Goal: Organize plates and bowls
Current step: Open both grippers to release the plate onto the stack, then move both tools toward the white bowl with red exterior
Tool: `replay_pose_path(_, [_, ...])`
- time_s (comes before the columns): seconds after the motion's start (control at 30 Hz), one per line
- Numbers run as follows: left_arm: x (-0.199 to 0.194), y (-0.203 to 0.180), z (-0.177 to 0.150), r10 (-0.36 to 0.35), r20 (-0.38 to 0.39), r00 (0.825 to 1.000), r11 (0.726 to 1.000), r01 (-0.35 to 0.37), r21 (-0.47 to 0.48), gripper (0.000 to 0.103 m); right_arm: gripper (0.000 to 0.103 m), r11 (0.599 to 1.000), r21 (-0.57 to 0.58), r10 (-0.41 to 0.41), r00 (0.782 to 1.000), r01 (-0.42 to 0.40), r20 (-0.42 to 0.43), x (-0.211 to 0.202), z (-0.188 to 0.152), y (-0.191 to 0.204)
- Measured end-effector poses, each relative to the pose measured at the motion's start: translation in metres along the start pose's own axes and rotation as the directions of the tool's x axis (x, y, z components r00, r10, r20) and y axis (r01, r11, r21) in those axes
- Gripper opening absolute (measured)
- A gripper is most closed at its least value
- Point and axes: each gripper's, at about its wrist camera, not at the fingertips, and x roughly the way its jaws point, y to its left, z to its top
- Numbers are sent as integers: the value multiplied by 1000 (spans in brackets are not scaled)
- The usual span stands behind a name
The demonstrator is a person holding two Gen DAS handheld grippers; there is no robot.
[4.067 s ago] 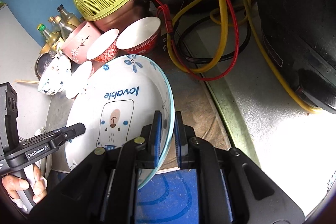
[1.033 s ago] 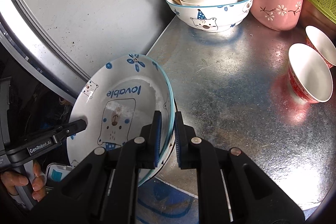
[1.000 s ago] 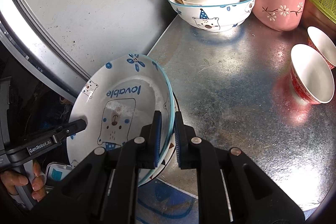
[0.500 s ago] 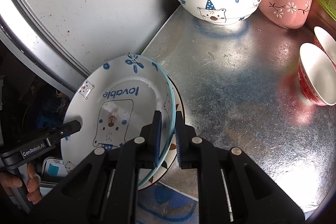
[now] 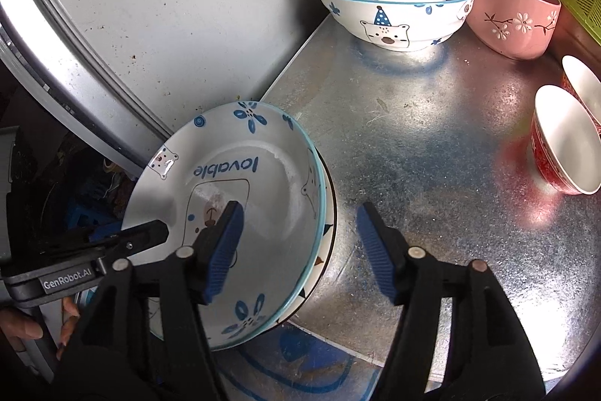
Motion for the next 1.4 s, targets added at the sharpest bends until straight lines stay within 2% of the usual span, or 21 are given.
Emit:
replay_pose_path(0.07, [0,-2,0,1,-4,1000,1000,-1,-6,63,75,1000,-12,1,1000,-1,15,-6,0,1])
replay_pose_path(0.13, [0,-4,0,-13,-8,1000,1000,13,-11,72,81,1000,-8,6,1000,-6,16,-8,1,-1])
replay_pose_path(0.23, [-1,-7,0,-9,-13,1000,1000,9,-10,75,89,1000,11,3,1000,-4,17,-10,1,-6])
replay_pose_path(0.37, [-2,-12,0,10,-26,1000,1000,-10,-9,79,90,1000,31,2,1000,-3,15,-14,-3,-13])
replay_pose_path(0.4, [-4,-14,0,13,-30,999,1000,-13,-10,84,90,999,39,1,1000,-2,16,-15,-3,-16])
replay_pose_path(0.43, [-6,-15,-1,33,-24,999,999,-34,-7,98,90,999,48,1,1000,-2,19,-15,-5,-17])
replay_pose_path(0.47, [-11,-17,-1,54,-7,999,999,-54,-6,103,90,998,57,1,1000,-3,22,-17,-5,-20])
replay_pose_path(0.57, [-21,-18,0,42,23,999,999,-42,-8,102,90,997,82,-3,999,0,34,-23,-8,-26])
replay_pose_path(0.9, [-32,-14,-2,66,64,996,997,-64,-39,102,91,993,116,-9,998,1,65,-37,-11,-41])
replay_pose_path(1.07, [-36,-16,-2,69,83,994,997,-65,-49,102,99,991,131,-10,997,0,77,-44,-14,-46])
replay_pose_path(1.4, [-34,-44,-5,43,89,995,999,-44,2,102,101,984,178,-38,995,22,88,-65,-28,-68])
